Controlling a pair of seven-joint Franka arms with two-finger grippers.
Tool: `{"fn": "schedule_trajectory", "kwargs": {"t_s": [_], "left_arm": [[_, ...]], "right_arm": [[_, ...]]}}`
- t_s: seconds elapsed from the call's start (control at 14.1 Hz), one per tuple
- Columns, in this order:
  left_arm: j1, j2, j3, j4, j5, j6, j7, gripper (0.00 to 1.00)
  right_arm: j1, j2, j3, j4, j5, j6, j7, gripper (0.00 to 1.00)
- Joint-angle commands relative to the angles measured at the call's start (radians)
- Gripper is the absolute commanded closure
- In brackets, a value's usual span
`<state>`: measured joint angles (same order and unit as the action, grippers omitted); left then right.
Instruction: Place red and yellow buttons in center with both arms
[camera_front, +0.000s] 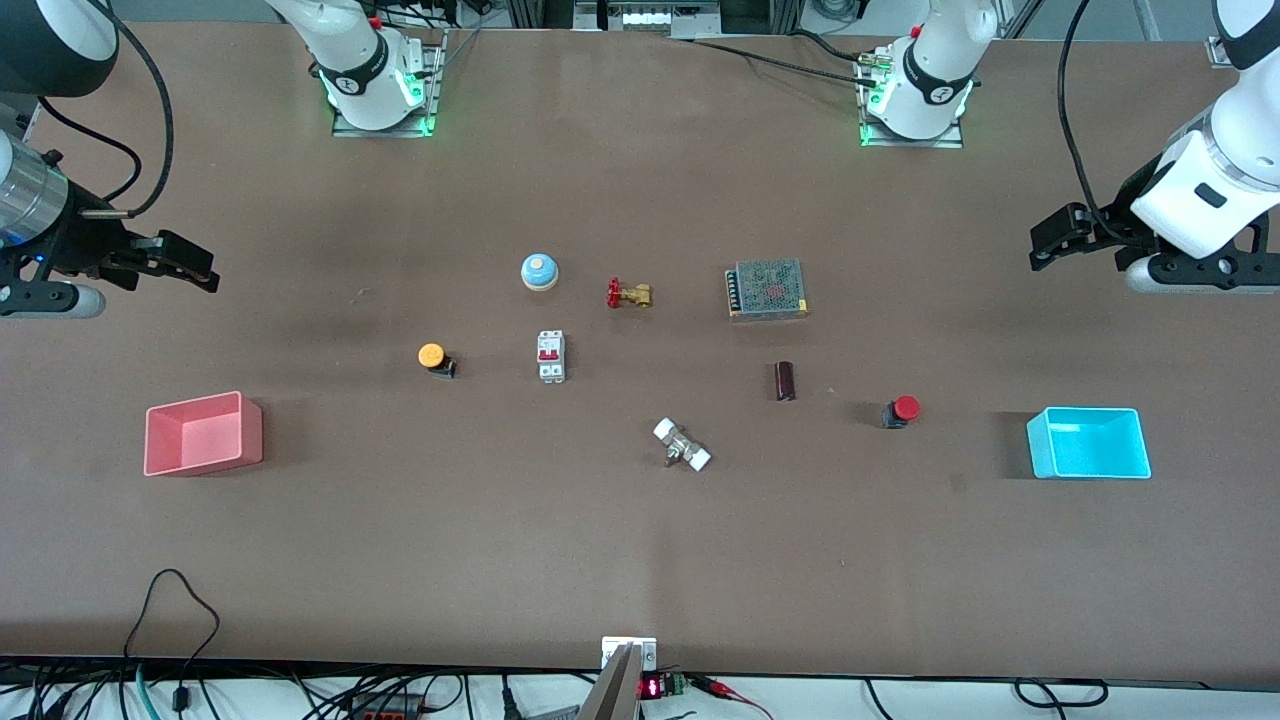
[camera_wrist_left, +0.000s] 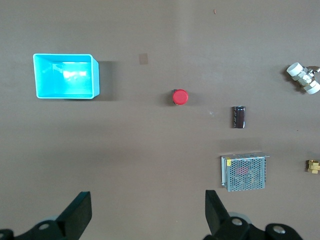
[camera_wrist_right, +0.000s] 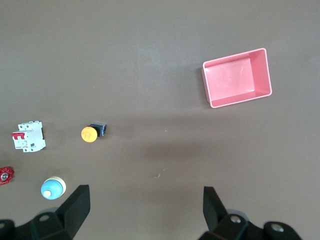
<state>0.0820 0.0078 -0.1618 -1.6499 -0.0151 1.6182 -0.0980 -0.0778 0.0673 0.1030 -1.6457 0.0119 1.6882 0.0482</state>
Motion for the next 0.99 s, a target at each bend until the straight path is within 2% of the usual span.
{"fn": "schedule_trajectory", "kwargs": {"t_s": [0.0, 0.5, 0.85, 0.92], "left_arm": [[0.005, 0.006, -0.008, 0.019, 0.014, -0.006, 0.014, 0.00], [0.005, 0.006, -0.010, 0.019, 0.014, -0.006, 0.012, 0.00], [0.005, 0.006, -0.010, 0.019, 0.014, -0.007, 0.012, 0.00], [0.005, 0.006, -0.010, 0.019, 0.014, -0.006, 0.012, 0.00]], "right_arm": [[0.003, 0.003, 0.000, 0.020, 0.017, -0.016, 0.005, 0.00], [0.013, 0.020, -0.011, 0.034, 0.014, -0.016, -0.004, 0.00], [0.053, 0.022, -0.051, 0.034, 0.013, -0.016, -0.002, 0.00], [0.073, 0.020, -0.074, 0.034, 0.013, -0.018, -0.005, 0.00]]}}
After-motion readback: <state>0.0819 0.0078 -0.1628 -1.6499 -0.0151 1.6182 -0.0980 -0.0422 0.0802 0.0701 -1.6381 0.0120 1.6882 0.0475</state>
